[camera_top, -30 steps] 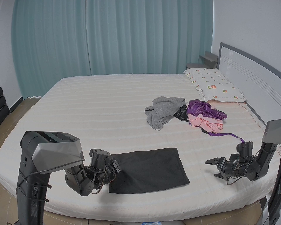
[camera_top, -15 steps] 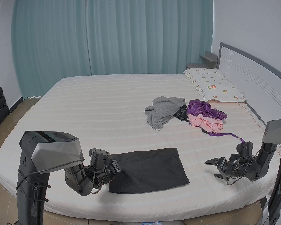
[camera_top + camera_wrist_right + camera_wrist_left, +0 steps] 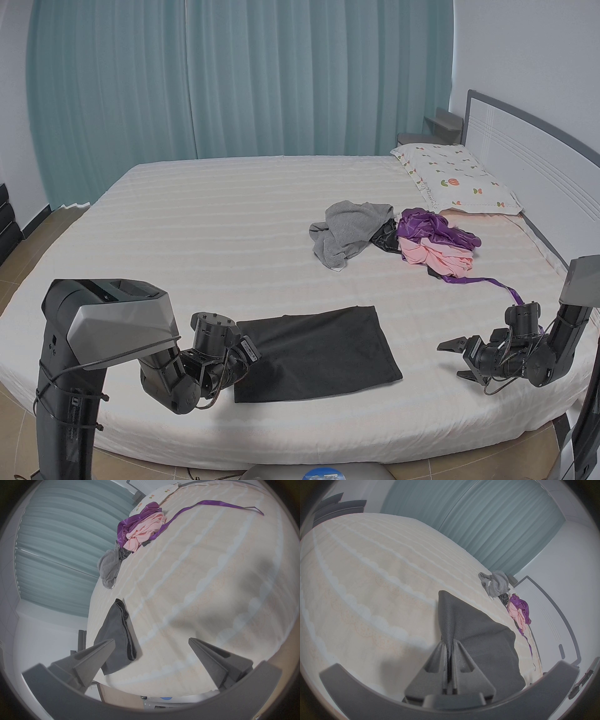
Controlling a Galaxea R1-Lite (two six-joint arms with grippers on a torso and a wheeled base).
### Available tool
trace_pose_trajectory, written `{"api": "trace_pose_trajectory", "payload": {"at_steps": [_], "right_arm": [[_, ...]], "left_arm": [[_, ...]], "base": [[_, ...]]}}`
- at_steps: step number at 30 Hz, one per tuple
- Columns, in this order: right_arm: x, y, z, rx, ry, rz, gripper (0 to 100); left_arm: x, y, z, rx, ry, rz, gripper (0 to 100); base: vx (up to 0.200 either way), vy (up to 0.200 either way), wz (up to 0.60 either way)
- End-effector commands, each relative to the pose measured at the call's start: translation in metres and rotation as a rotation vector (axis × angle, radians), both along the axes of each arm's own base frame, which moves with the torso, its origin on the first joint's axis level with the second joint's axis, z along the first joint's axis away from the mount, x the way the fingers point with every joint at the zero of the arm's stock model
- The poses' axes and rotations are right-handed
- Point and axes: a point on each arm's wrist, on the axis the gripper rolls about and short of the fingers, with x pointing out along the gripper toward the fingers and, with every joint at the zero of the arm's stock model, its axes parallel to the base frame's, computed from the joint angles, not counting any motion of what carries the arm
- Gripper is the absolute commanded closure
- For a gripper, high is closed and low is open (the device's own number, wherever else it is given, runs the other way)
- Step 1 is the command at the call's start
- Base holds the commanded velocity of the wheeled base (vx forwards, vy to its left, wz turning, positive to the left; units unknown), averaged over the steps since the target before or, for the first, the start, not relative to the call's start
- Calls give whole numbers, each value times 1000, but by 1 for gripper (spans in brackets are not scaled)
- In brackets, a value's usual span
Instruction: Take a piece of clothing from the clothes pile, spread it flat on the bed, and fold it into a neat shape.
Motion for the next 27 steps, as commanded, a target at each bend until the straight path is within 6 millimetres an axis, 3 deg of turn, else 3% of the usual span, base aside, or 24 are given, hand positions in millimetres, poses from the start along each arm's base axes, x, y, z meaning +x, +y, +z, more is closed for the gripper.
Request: {"api": "trace_pose_trajectory", "payload": {"at_steps": [1,10,27], "right_arm": [[0,0,-1,0,2,1,0],[0,1,-1,-1,2,3,0],[0,1,-1,-1,2,3,0]], "left_arm": [[5,1,2,-21,-11,20,100],[8,6,4,-26,-16,37,100],[12,14,8,-32,-25,60,100]], "base": [[0,0,0],[0,0,0],[0,200,0]]}}
